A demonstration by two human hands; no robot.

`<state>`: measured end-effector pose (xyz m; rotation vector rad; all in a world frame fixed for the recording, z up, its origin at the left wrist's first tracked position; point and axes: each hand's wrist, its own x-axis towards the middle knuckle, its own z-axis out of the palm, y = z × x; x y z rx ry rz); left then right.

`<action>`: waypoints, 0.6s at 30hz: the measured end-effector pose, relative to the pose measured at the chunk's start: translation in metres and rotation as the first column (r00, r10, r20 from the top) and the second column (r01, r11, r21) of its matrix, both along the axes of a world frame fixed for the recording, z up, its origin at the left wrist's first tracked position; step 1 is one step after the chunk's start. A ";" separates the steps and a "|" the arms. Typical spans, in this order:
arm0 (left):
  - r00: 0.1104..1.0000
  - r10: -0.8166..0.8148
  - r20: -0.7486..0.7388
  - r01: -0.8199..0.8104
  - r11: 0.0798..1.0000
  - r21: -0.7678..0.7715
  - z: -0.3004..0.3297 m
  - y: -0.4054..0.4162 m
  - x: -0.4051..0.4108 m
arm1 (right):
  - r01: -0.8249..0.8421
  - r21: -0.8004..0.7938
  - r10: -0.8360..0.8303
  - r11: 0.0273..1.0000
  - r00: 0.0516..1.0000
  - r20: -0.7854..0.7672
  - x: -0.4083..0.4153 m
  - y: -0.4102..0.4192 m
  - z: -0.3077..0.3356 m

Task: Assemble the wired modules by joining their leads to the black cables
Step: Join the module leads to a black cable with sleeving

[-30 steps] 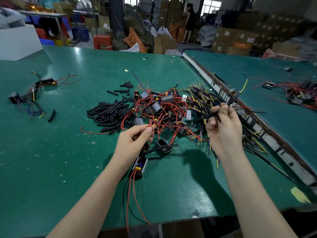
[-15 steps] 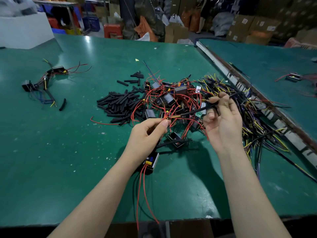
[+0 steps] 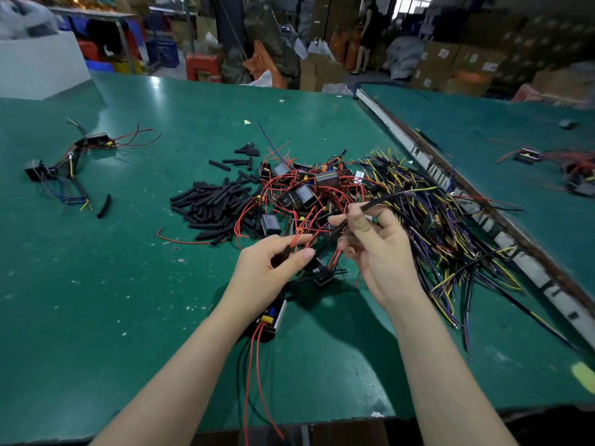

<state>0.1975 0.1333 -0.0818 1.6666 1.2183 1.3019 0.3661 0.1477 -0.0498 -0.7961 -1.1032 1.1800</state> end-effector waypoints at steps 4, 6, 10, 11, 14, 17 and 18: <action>0.999 0.010 -0.034 -0.010 1.000 0.003 0.000 0.002 0.000 | -0.072 0.003 0.072 0.997 0.997 -0.019 -0.003 -0.001 0.001; 0.998 0.017 -0.061 -0.016 1.000 0.016 0.001 0.001 0.001 | -0.065 -0.008 0.065 0.998 0.998 0.006 -0.003 0.000 0.002; 0.993 0.044 -0.111 -0.039 0.998 0.050 0.001 -0.001 0.001 | 0.023 -0.094 -0.034 0.995 0.993 -0.116 0.003 0.003 0.009; 0.992 0.050 -0.117 -0.044 0.997 0.057 0.001 -0.002 0.001 | 0.017 -0.117 -0.039 0.993 0.981 -0.192 0.006 0.004 0.012; 0.990 0.063 -0.124 -0.055 0.996 0.063 0.001 -0.002 0.000 | -0.041 -0.170 -0.027 0.985 0.925 -0.380 0.019 0.004 0.023; 0.991 0.055 -0.125 -0.047 0.997 0.064 0.001 -0.003 0.001 | -0.076 -0.199 -0.038 0.977 0.856 -0.515 0.030 0.005 0.030; 0.991 0.048 -0.125 -0.041 0.997 0.060 0.001 -0.003 0.002 | -0.079 -0.202 -0.048 0.976 0.830 -0.556 0.032 0.005 0.032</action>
